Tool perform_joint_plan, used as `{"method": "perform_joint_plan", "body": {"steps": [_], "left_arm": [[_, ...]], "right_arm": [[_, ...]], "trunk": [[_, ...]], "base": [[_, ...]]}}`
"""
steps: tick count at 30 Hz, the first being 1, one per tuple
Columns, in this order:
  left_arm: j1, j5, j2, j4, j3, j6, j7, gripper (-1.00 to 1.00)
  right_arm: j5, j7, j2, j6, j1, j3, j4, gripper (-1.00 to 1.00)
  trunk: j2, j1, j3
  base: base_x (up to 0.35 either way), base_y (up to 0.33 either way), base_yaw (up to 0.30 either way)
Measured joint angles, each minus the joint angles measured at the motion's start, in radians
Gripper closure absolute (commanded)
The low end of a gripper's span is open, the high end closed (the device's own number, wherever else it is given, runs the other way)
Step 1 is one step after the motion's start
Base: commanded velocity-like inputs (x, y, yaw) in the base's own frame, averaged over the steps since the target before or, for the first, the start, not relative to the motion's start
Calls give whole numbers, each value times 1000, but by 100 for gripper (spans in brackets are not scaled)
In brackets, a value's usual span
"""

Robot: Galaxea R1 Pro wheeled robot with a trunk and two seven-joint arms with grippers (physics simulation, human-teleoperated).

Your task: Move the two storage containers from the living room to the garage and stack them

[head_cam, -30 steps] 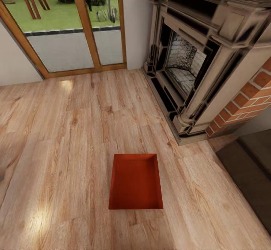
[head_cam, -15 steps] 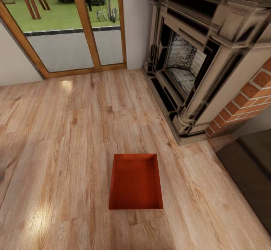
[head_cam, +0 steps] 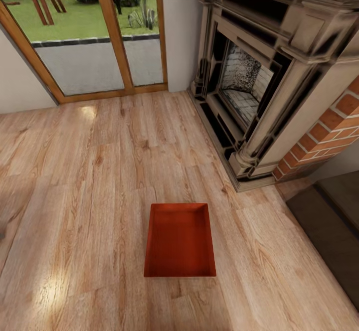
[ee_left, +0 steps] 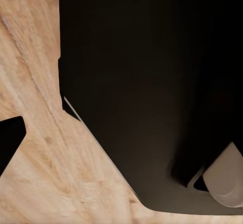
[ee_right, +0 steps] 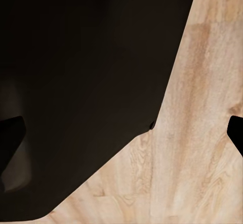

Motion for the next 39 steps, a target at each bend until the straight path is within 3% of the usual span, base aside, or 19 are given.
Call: {"method": "perform_joint_plan", "body": {"steps": [32,36,39], "left_arm": [[-1,8,-7,-11,8,1,-7,-100],[-1,1,-8,-134,4,11,-4,-100],[-1,-1,-9,-231,3,20,-6,-100]], "right_arm": [[2,-3,4,-5,-1,3,-3,-100],[4,0,0,-2,-1,5,-59,-100],[5,-8,-14,8,-1,5,-162,-100]], "trunk": [[0,0,-2],[0,0,-2],[0,0,-2]], "base": [[0,0,0],[0,0,0],[0,0,0]]}}
